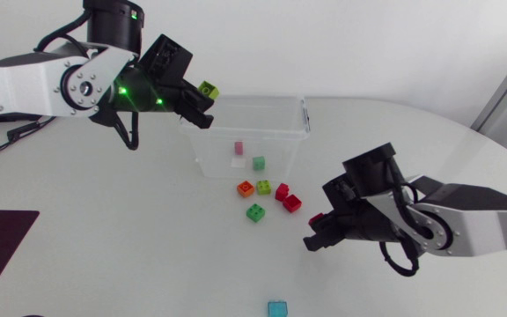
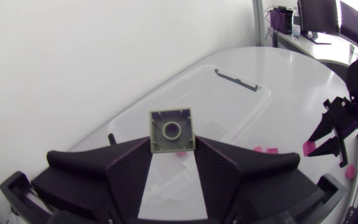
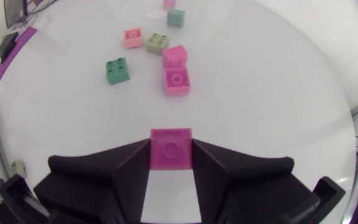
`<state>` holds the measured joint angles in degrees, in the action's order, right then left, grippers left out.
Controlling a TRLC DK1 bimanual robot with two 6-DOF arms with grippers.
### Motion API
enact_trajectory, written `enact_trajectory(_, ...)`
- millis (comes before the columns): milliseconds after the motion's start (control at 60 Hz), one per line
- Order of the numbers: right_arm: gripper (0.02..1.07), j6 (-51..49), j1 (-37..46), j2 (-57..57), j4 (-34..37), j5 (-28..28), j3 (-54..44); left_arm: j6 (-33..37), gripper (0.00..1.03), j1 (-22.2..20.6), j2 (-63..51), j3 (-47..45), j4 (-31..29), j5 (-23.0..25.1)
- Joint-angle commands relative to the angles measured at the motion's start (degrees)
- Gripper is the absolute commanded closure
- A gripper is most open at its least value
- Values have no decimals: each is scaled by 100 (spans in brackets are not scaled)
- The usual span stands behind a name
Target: Pick up the duplo bricks and place them in the container
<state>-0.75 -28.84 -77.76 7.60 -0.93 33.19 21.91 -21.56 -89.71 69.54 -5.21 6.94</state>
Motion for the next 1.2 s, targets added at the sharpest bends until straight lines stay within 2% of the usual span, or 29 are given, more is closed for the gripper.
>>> enact_trajectory(0, 75, -127, -95, 349, 295, -83, 161, -205, 59, 38, -328, 227, 108, -26)
enact_trajectory(217, 75, -136, -236, 692, 919, -241, 829, -389, 53, 179, -1145, 701, 416, -35)
enact_trajectory(250, 75, -136, -236, 718, 1007, -259, 979, -381, 42, 205, -1259, 754, 442, -35)
enact_trajectory(300, 75, -162, -236, 744, 1139, -259, 1243, -372, 21, 249, -1426, 833, 442, -44)
enact_trajectory(383, 75, -188, -236, 718, 1280, -276, 1629, -328, 11, 267, -1417, 710, 442, -44)
enact_trajectory(483, 75, -223, -201, 525, 1332, -276, 2121, -178, 5, 258, -1136, 403, 477, -35)
enact_trajectory(617, 75, -241, -183, 120, 1315, -285, 2737, 112, 5, 231, -539, -125, 433, 132)
enact_trajectory(833, 75, -285, -78, -952, 1130, -285, 3906, 938, 5, 310, 815, -1118, -384, 923)
enact_trajectory(967, 75, -338, 45, -1514, 1007, -276, 4468, 1456, 5, 337, 1386, -1751, -692, 1248)
enact_trajectory(1183, 75, -346, 89, -2297, 919, -259, 5110, 2221, 5, 73, 1922, -2638, -1184, 1433)
